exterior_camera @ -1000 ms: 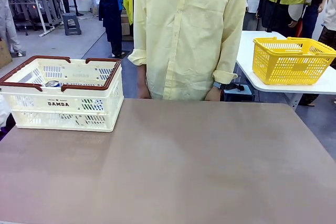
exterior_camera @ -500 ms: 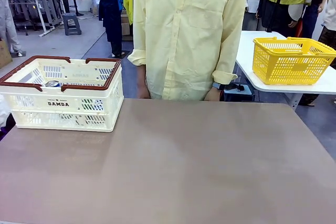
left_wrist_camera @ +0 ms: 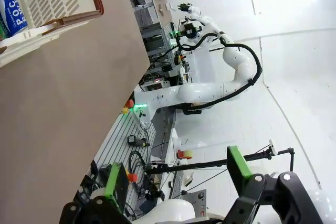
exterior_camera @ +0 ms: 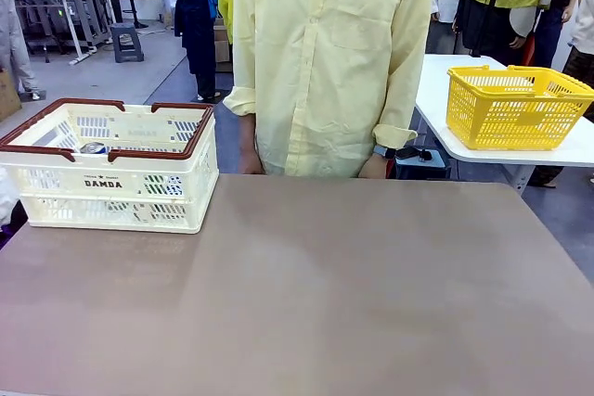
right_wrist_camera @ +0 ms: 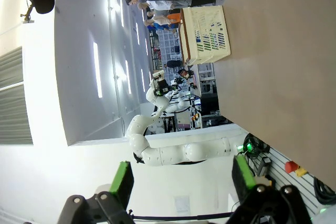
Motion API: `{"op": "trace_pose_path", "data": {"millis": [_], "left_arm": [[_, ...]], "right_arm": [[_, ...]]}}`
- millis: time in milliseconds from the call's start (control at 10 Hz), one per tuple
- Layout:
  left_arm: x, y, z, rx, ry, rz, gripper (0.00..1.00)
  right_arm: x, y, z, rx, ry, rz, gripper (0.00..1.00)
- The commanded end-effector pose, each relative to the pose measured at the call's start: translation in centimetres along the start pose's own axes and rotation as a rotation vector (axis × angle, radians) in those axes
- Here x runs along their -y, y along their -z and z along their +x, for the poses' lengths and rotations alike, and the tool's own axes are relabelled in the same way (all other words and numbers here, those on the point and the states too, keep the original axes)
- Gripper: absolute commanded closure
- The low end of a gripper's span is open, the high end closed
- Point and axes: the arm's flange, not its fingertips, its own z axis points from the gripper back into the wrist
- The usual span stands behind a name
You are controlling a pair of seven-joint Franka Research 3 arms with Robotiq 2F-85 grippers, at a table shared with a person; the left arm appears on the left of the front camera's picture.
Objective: Place the drinks into the Shopping basket.
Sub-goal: Pick up one drink and place it into the Shopping basket.
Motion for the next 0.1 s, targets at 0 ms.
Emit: {"op": "trace_pose_path", "data": {"millis": [0], "left_arm": [[0.11,0.09,-0.28,0.004,-0.005,-0.005,0.0]], "right_arm": [[-0.41,0.05,-0.23,0.0,0.012,0.005,0.0]]}}
